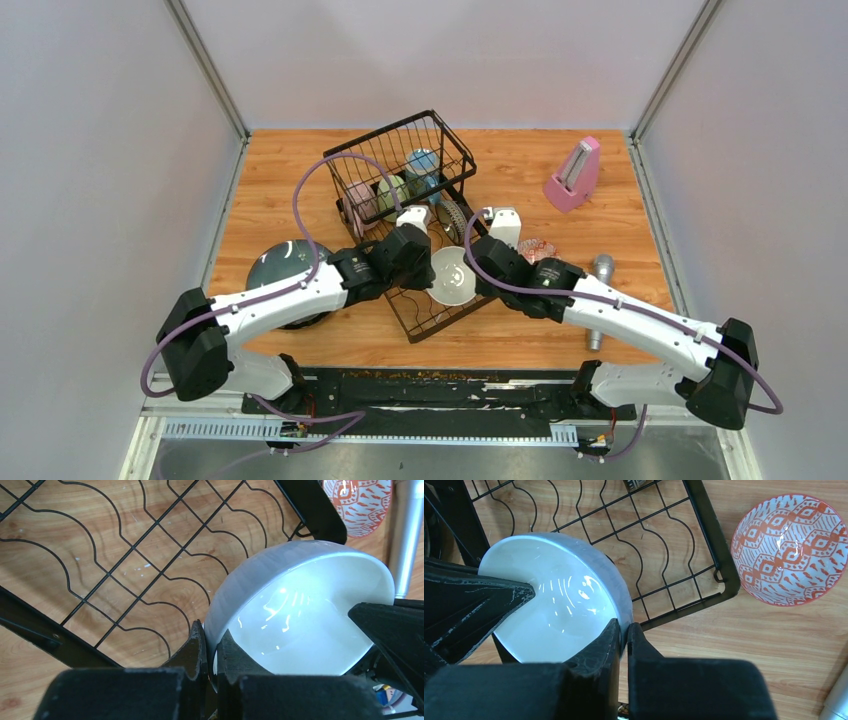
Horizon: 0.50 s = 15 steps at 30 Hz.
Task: Load the mixed dishes into the dish rack
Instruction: Pick up the bowl from the center of the board.
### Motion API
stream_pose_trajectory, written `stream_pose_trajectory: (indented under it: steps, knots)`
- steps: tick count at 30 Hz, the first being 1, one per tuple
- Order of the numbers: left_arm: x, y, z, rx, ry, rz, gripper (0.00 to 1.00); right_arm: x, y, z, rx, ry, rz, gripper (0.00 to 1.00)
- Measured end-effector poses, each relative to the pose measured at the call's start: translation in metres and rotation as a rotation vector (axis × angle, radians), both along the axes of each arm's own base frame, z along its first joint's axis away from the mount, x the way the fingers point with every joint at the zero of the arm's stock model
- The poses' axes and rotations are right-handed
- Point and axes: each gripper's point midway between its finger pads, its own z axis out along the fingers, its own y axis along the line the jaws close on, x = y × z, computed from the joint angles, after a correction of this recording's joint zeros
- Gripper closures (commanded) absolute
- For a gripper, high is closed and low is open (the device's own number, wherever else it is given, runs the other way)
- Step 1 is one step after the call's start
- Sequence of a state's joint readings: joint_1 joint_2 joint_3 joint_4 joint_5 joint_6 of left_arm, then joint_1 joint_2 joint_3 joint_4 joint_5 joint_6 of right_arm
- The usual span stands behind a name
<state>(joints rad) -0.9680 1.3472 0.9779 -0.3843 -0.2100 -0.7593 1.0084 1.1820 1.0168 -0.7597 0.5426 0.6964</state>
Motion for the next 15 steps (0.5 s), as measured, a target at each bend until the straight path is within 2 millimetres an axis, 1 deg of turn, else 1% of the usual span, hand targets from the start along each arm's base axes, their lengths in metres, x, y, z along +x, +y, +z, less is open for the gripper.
stream_pose_trajectory:
  steps: [3,6,8,11,13,15]
  knots:
    - [0.000,0.002,-0.002,0.008,-0.003,0.002,1.00,-0.001,0.002,-0.001,0.005,0.006,0.007,0.96]
    - [0.001,0.002,-0.005,0.007,-0.011,0.001,1.00,-0.002,0.005,-0.001,0.016,0.008,0.016,0.78]
    - [0.000,0.006,-0.009,0.012,-0.018,-0.006,1.00,-0.005,0.009,-0.002,0.043,0.016,0.041,0.60]
    - [-0.013,0.007,-0.013,-0.023,-0.015,-0.076,1.00,-0.010,0.022,0.001,0.143,0.031,0.103,0.36]
    - [-0.023,0.009,-0.011,-0.072,-0.009,-0.128,1.00,-0.009,0.028,0.006,0.245,0.054,0.138,0.25]
    - [-0.029,0.013,-0.001,-0.128,-0.021,-0.164,1.00,-0.007,0.030,0.009,0.335,0.075,0.154,0.16]
